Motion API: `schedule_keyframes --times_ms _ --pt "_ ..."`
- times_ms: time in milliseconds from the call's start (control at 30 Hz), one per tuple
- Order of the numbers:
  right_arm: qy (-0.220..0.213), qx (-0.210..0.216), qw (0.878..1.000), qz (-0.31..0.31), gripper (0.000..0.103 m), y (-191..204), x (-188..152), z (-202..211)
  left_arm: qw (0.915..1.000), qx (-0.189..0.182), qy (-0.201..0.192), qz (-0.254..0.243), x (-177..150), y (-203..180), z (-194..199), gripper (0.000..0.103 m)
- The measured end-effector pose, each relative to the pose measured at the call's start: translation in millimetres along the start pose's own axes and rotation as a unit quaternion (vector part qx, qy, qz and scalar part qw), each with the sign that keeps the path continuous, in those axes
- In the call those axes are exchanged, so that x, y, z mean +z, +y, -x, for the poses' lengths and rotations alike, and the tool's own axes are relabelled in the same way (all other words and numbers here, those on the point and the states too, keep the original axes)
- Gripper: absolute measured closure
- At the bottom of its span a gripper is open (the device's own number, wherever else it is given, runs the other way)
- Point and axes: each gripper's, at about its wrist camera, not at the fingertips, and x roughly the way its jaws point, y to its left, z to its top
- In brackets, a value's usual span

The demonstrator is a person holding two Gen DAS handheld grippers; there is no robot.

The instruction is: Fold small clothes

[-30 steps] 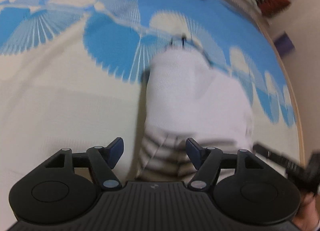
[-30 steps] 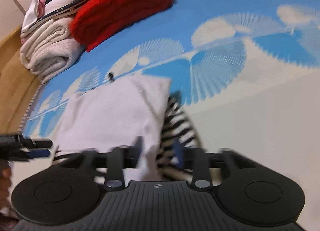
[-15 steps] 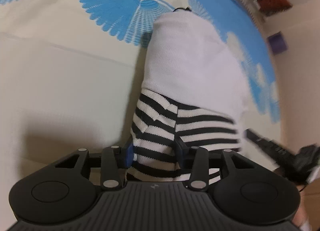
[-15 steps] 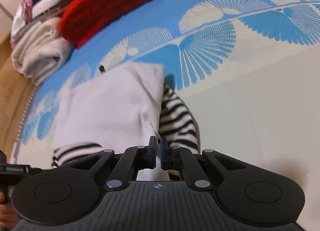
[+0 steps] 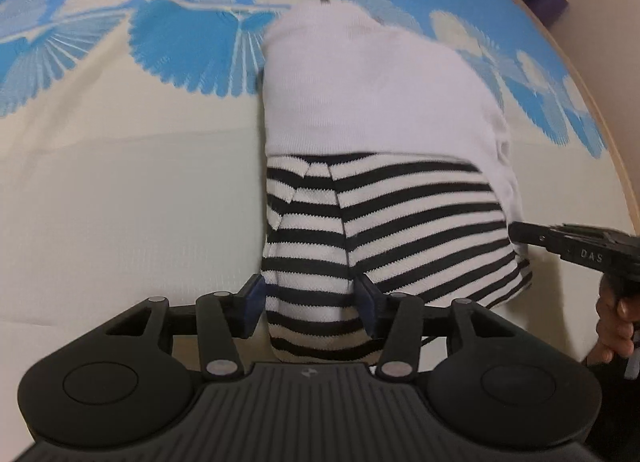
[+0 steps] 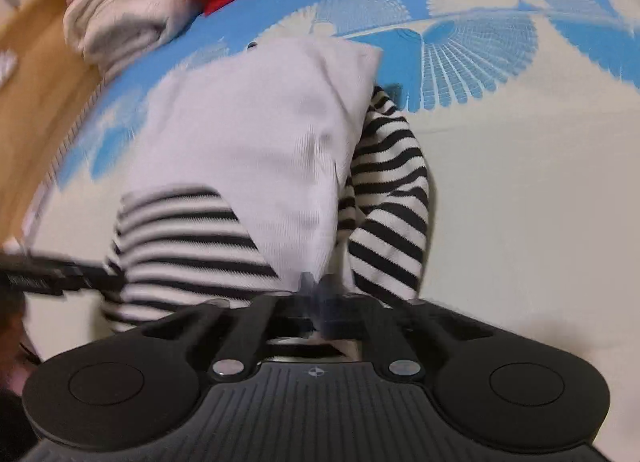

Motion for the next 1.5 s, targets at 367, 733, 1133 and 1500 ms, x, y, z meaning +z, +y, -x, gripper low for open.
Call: schedule_keyframes --times_ms 367,733,1133,1500 --pt "-0.051 -0.099 0.991 0.077 0.081 30.9 -18.4 74.2 0.9679 0.122 -0.204 -0.082 -67.7 -70.0 120.0 0.012" --pt "-0.208 -0.115 0.970 0.046 0.016 91.4 -120.4 177.5 0.9637 0.122 -0.238 0.006 -165.1 -112.0 139.8 0.000" --pt "-0.169 -0.156 0.973 0.032 0.014 98.5 -130.6 145.1 0.9719 0.128 -0.197 0.017 -162.5 -112.6 102.7 0.000" --pt "-0.156 -0.147 0.976 0.049 0.014 107.3 -127.6 130.7 0.9697 0.129 -0.207 0.014 -158.0 -121.6 95.5 0.001"
